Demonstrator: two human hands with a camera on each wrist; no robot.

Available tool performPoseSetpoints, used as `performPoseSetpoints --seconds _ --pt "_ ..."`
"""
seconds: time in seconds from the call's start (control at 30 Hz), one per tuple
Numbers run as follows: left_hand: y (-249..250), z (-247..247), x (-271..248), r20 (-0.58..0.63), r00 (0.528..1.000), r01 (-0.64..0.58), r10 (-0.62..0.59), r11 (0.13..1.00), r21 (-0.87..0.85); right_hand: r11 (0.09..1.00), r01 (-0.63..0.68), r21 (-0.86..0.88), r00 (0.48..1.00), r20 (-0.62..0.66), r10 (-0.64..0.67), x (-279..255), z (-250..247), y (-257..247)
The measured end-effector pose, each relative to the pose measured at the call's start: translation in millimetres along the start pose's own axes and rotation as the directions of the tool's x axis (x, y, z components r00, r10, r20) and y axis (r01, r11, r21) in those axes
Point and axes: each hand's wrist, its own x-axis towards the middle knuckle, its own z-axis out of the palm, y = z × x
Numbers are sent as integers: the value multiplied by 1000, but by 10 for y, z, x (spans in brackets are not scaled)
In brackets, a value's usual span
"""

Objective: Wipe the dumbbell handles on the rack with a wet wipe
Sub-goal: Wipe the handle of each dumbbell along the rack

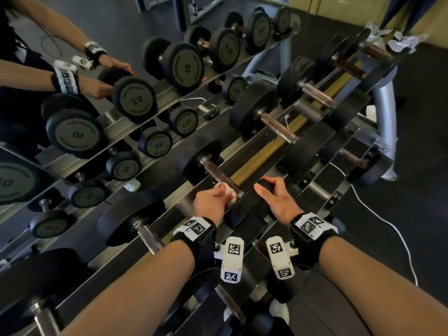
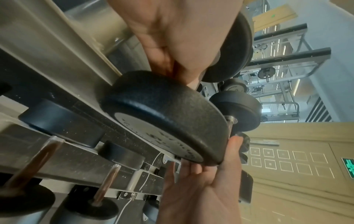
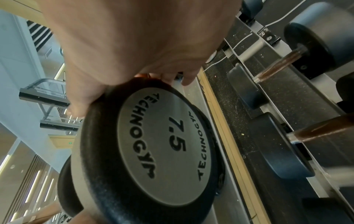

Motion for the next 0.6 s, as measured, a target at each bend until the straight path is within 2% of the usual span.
performPoseSetpoints --seconds 0.1,0.3,0.47,0.6 --pt "57 -70 21 57 998 -33 31 999 21 999 -34 -12 999 11 34 -48 -17 -85" --pt "208 -192 -13 145 989 -17 8 998 57 996 -47 -80 996 74 53 -42 -121 -166" --pt "405 -241 0 81 986 -154 148 986 70 990 17 -142 983 184 9 173 -371 -192" --pt "702 -13 46 41 974 -223 221 973 57 965 100 -241 966 256 -36 467 -755 -447"
